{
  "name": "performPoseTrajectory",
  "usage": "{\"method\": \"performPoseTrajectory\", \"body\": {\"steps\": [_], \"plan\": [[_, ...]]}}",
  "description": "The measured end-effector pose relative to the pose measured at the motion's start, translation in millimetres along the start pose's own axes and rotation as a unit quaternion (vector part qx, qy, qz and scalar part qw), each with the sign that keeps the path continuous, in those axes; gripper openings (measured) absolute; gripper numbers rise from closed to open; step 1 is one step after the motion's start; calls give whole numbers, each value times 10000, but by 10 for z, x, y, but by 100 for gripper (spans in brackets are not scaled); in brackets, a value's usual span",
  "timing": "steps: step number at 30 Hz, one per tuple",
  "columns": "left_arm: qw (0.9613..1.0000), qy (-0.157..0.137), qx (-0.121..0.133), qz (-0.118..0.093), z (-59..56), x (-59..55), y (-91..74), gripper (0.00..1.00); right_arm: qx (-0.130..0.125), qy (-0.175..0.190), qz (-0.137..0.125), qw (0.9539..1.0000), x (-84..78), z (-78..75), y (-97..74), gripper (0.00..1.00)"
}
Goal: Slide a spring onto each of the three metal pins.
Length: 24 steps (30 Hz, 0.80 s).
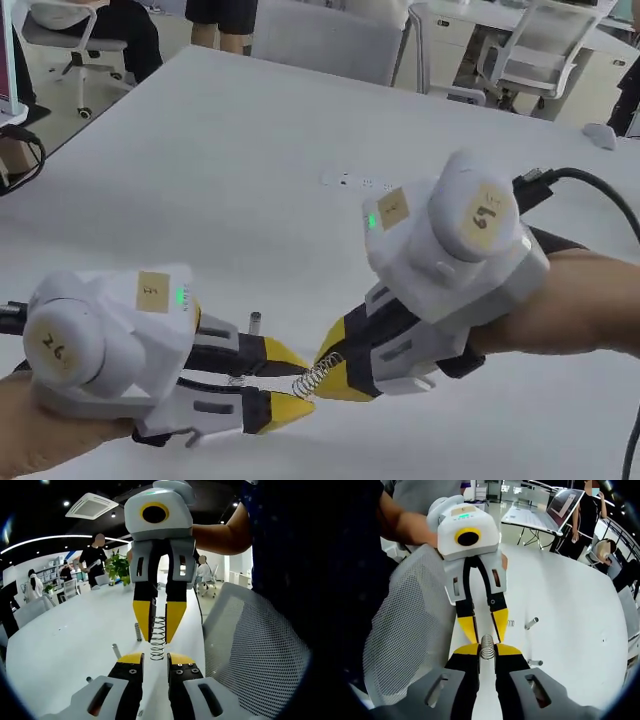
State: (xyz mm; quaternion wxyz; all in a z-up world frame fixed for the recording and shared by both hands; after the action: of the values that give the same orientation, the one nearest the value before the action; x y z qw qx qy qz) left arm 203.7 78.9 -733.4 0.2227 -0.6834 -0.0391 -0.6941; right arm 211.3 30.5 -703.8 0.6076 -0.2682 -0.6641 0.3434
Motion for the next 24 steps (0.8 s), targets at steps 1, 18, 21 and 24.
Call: {"method": "performPoseTrajectory", "body": {"steps": [1,18,21,24], "plan": [[10000,-18,24,-12,8,-6,-9,14,-6,9,5,10000,-7,-6,-9,8],[9956,-526,762,-171,130,-126,-385,32,-169,170,219,9995,-144,-145,-117,8],[9927,-623,1005,-246,180,-150,-488,34,-210,181,254,9993,-147,-189,-146,8],[9915,-655,1098,-236,192,-182,-550,36,-258,182,291,9991,-156,-221,-160,8]]}}
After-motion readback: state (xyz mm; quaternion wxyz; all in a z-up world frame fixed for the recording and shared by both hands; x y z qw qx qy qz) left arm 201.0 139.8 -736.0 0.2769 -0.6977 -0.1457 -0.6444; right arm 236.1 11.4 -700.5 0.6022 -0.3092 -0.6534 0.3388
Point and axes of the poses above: the centre of the closed fingertips' face, and the gripper's own axes: y roughly forward along the fingers, z roughly to its left, x roughly out of its top, the point moved 4 cm from there along -y, roughly backward along the fingers, and after that the axes turned 6 degrees about -z, right-handed, at the moved point
